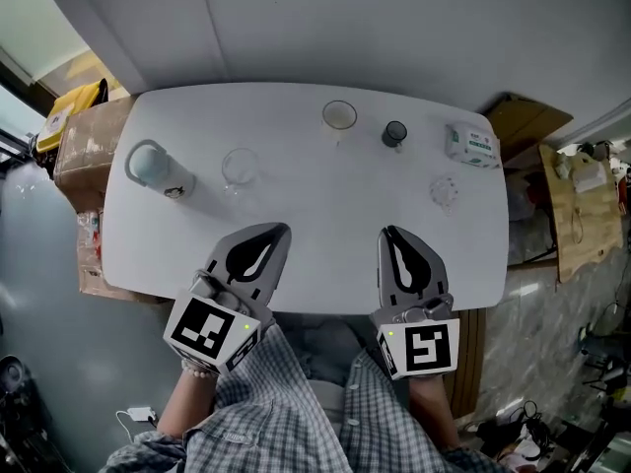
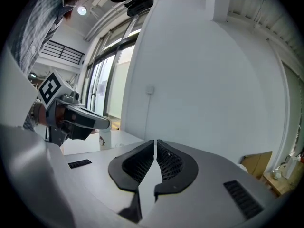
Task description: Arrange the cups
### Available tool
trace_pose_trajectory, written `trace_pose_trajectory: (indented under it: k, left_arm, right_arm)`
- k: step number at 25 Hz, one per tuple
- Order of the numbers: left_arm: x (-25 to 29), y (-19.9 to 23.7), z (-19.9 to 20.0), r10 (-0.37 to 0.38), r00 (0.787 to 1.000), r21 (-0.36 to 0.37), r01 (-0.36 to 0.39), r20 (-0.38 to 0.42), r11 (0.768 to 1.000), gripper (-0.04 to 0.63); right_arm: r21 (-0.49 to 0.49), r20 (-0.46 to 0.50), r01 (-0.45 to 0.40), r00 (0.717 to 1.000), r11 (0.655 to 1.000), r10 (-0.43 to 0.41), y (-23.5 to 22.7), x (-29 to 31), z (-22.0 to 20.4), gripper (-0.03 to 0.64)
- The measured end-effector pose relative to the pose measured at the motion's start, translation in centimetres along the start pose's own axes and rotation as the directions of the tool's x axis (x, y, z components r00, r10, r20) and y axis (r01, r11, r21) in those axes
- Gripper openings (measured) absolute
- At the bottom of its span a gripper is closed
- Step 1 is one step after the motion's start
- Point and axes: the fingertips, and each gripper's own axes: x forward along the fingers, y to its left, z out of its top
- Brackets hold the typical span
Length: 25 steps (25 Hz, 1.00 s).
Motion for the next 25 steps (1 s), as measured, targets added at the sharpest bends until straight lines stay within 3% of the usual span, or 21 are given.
trace_pose_trajectory:
  k: [9,16,20,25]
  left_arm:
    - [3.5,0.0,0.5,0.152,0.988,-0.010,-0.152,-0.008,0.988,0.011]
    - [2.5,2.7,-0.8,0.245,0.969,-0.037,-0.246,-0.038,0.969,0.011]
    - [2.1,5.1,-0.8,0.259,0.966,-0.051,-0.259,-0.003,0.964,0.011]
    - [1.5,8.3,-2.3,0.275,0.960,-0.057,-0.278,-0.050,0.959,0.012]
  right_arm:
    - [-0.014,-0.030,-0.125,0.992,0.992,0.125,-4.3,3.0,-2.6,0.032]
    - [0.001,-0.060,-0.200,0.978,0.980,0.199,-2.5,4.7,-3.8,0.032]
    - [0.008,-0.072,-0.201,0.977,0.980,0.201,-1.7,5.8,-4.0,0.032]
    - [0.018,-0.101,-0.206,0.973,0.978,0.207,-0.4,7.1,-4.4,0.032]
